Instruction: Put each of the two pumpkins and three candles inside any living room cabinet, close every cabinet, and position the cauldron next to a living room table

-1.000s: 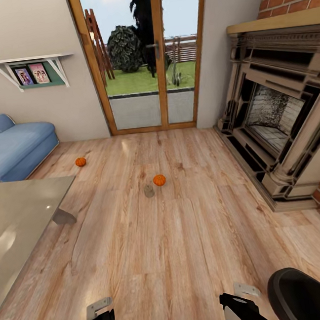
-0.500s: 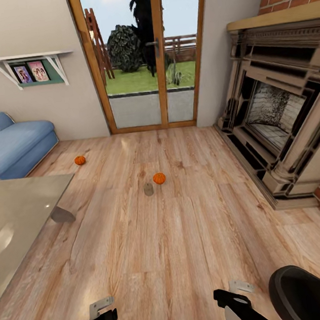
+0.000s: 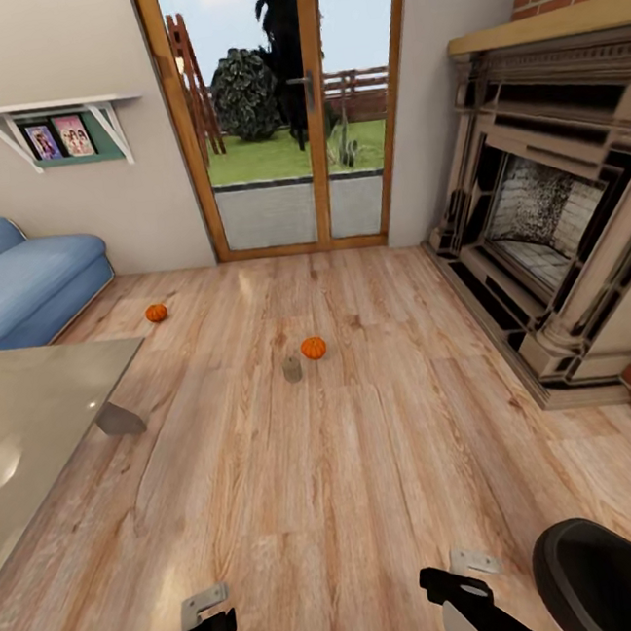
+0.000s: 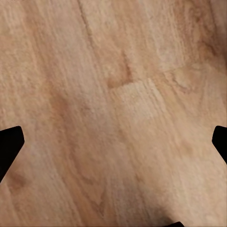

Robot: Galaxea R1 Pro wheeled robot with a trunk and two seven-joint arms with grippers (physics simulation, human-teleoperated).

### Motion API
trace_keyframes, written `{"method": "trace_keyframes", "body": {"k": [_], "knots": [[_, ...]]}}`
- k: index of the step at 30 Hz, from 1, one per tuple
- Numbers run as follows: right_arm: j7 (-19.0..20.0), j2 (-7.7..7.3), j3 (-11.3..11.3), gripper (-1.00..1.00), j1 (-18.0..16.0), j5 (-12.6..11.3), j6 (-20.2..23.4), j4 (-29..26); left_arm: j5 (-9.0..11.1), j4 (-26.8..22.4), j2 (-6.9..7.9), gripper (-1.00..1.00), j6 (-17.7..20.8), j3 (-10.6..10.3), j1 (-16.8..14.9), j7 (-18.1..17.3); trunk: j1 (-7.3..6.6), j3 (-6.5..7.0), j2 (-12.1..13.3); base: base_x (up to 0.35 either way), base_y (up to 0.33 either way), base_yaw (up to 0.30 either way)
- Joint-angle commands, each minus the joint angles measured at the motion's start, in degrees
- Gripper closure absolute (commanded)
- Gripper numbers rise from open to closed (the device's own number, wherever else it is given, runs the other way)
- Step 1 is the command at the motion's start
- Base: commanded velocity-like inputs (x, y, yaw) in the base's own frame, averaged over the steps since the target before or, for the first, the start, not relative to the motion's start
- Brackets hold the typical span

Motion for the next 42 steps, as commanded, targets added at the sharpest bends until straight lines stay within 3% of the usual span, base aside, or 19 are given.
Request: {"method": "trace_keyframes", "body": {"k": [1,5,7,12,15,19,30,34,38,42], "knots": [[-0.52,-0.01,0.49,-1.0,-0.03,-0.35,0.37,-0.16,0.43,-0.18,0.09,-1.0,0.28,-0.44,-0.03,0.57,0.22,-0.23,-0.44,0.0,0.0,0.0],[-0.64,0.23,0.39,-1.0,-0.38,-0.42,3.64,-1.4,0.44,-0.8,0.16,-1.0,1.52,-0.38,-0.03,0.6,1.1,-0.95,-2.04,0.0,0.0,0.0],[-0.89,0.44,0.37,-1.0,-0.79,-0.43,10.91,-7.11,0.44,-2.23,0.19,-1.0,3.85,-0.35,-0.03,0.6,1.54,-1.31,-2.84,0.0,0.0,0.0],[-2.13,1.03,0.14,-1.0,-1.2,-0.57,26.86,-21.58,0.58,-9.71,0.31,-1.0,16.0,-0.02,-0.03,0.64,2.64,-2.21,-4.85,0.0,0.0,0.0],[-4.77,2.11,0.14,-1.0,-1.45,-0.5,30.69,-24.82,0.63,-11.53,0.29,-1.0,19.69,0.05,-0.03,0.71,3.3,-2.74,-6.05,0.0,0.0,0.0],[-9.59,3.62,0.34,-1.0,-2.03,-0.55,35.53,-25.92,0.59,-11.8,0.3,-1.0,20.34,0.06,-0.03,0.77,4.17,-3.46,-7.66,0.0,0.0,0.0],[-10.08,3.96,0.42,-1.0,-2.1,-0.68,37.28,-26.34,0.45,-11.74,0.24,-1.0,20.11,0.08,-0.03,0.78,6.59,-5.44,-12.07,0.0,0.0,0.0],[-9.81,4.14,0.54,-1.0,-1.65,-0.9,37.48,-29.74,0.44,-11.74,0.26,-1.0,20.1,0.08,-0.03,0.78,7.47,-6.15,-13.67,0.0,0.0,0.0],[-5.53,4.06,2.01,-1.0,-1.14,-1.22,37.82,-35.26,0.46,-11.74,0.91,-1.0,18.77,0.16,-0.03,0.66,8.35,-6.87,-15.28,0.0,0.0,0.0],[-0.77,3.69,4.35,-1.0,-1.13,-1.37,38.23,-36.9,0.52,-11.69,1.42,-1.0,17.94,0.44,-0.03,0.34,9.23,-7.59,-16.88,0.0,0.0,0.0]]}}
